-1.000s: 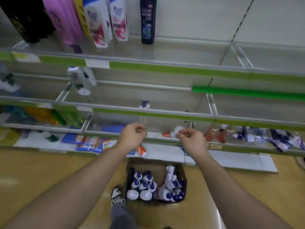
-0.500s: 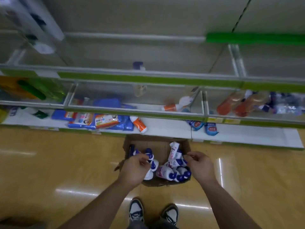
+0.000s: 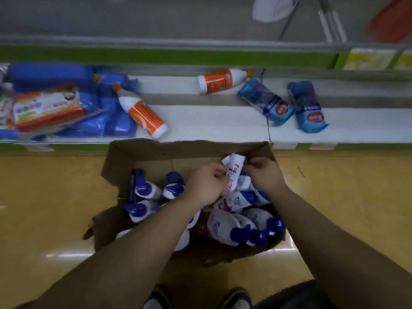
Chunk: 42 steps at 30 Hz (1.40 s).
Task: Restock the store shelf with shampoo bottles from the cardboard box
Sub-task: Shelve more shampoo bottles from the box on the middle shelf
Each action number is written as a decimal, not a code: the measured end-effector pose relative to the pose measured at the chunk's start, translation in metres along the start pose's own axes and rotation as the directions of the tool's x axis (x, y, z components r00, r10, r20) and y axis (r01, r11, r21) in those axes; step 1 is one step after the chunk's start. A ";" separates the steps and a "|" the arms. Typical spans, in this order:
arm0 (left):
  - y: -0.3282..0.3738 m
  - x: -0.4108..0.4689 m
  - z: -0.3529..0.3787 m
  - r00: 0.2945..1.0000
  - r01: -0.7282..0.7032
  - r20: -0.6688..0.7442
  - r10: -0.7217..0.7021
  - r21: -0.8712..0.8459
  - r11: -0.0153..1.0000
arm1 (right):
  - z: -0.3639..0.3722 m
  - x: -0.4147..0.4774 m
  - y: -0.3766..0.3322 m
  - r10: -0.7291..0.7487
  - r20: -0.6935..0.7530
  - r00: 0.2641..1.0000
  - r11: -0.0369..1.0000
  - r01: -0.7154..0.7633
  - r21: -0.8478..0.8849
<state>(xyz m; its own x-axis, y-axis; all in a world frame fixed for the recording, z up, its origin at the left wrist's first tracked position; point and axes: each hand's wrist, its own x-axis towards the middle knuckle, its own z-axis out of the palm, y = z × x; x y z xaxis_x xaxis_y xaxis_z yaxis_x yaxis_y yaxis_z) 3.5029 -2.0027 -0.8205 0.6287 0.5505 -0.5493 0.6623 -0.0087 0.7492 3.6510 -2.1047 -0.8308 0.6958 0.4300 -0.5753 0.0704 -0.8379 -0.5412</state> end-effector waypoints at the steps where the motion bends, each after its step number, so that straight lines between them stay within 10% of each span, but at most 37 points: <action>1: -0.009 0.014 0.010 1.000 0.006 0.021 -0.006 0.002 1.000 | 0.008 0.017 0.006 -0.005 0.022 1.000 0.999 0.006 -0.046; 8: -0.053 0.070 0.064 0.990 0.038 0.129 -0.055 0.128 0.991 | 0.036 0.095 0.026 0.022 0.045 0.999 0.950 -0.007 -0.312; 24: -0.071 0.064 0.090 0.977 0.050 0.179 -0.112 0.323 0.945 | 0.058 0.129 0.029 0.149 0.072 0.986 0.986 -0.143 -0.084; 42: -0.070 0.068 0.091 0.946 0.074 0.270 -0.181 0.364 0.928 | 0.021 0.069 0.003 -0.169 0.032 0.985 0.986 0.169 -0.003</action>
<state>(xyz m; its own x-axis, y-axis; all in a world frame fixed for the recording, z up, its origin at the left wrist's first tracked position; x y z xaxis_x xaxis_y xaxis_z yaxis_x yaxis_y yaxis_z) 3.5364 -2.0408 -0.9440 0.5846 0.2965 -0.7552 0.8098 -0.2714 0.5202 3.6841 -2.0705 -0.8853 0.6510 0.5758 -0.4947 0.1890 -0.7541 -0.6290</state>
